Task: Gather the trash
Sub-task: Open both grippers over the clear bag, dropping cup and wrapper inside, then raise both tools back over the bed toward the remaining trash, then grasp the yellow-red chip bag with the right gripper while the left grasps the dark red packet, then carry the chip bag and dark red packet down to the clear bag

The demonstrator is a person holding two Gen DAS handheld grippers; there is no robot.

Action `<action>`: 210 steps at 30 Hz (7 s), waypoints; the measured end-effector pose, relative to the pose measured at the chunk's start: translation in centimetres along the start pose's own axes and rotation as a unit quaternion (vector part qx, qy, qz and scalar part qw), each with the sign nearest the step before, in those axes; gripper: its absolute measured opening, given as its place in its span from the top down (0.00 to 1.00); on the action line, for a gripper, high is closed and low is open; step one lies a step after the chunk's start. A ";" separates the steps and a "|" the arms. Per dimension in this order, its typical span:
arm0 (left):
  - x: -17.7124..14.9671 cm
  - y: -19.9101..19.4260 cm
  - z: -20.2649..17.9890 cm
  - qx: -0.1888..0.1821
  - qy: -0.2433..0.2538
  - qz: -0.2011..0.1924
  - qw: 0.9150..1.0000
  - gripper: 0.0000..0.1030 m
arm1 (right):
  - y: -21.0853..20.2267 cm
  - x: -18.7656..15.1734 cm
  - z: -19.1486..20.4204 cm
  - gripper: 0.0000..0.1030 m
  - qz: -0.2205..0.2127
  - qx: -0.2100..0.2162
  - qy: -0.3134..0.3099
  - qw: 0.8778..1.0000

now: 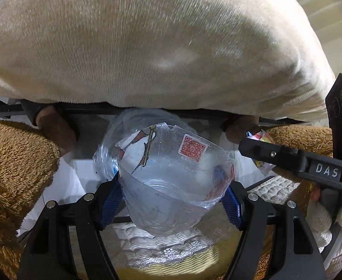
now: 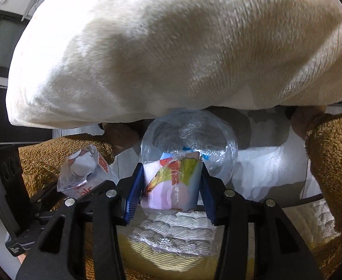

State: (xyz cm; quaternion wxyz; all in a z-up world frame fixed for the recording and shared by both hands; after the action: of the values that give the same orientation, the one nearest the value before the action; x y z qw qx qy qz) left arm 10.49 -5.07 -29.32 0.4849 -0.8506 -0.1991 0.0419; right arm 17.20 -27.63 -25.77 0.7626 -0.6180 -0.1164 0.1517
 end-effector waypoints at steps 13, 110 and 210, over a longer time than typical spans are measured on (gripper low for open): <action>0.1 -0.1 1.3 0.004 -0.043 0.005 0.999 0.12 | -0.2 0.3 -1.0 0.31 0.002 0.012 0.035 0.999; 28.8 -16.3 -2.1 0.031 0.263 -0.242 0.934 0.12 | -15.4 18.1 5.8 0.71 -0.267 -0.004 -0.148 0.952; 1.7 -13.8 -7.9 -0.025 0.159 -0.244 0.956 0.36 | -15.9 -2.4 3.1 0.71 -0.311 -0.003 -0.145 0.939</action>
State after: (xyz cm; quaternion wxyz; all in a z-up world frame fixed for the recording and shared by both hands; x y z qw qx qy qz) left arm 10.04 -4.61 -13.35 0.4843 -0.7838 -0.3218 -0.2180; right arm 15.24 -28.78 -9.58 0.7449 -0.5247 -0.4120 -0.0055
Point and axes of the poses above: each gripper's, at about its wrist camera, not at the fingertips, and y roughly the way its jaws point, z to its left, x to its top, the point moved 10 cm from there along y, roughly the way its jaws point, and after that the axes turned 11 degrees about -x, right-handed, at the moved point
